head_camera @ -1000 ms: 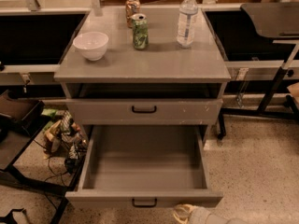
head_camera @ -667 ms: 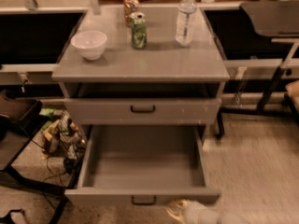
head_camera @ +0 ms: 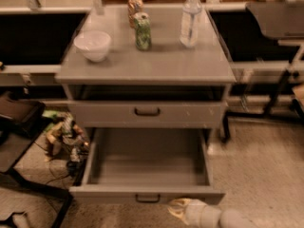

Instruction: Close middle drawer

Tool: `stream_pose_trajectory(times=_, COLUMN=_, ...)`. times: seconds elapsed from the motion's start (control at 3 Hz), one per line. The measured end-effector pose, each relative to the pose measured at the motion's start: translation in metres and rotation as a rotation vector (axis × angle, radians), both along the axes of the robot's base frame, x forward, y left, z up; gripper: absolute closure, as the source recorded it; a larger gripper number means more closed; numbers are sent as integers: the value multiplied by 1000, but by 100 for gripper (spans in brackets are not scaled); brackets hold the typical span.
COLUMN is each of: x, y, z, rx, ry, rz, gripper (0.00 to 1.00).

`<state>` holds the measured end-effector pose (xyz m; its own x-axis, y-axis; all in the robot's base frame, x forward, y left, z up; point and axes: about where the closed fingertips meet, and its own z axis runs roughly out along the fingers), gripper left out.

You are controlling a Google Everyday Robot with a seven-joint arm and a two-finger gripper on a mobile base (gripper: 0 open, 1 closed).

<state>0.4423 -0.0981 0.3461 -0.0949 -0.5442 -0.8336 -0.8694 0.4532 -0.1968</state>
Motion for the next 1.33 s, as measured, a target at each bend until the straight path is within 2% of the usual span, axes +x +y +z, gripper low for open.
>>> stream_pose_trajectory(times=0.33, x=25, y=26, z=0, rx=36, ry=2, rz=45, gripper=100)
stream_pose_trajectory(times=0.67, x=23, y=27, z=0, rx=36, ry=2, rz=46, gripper=100)
stream_pose_trajectory(times=1.0, x=53, y=38, z=5, rx=37, ry=-16, rz=67, gripper=100)
stream_pose_trajectory(times=1.33, x=52, y=38, z=5, rx=37, ry=-16, rz=67, gripper=100)
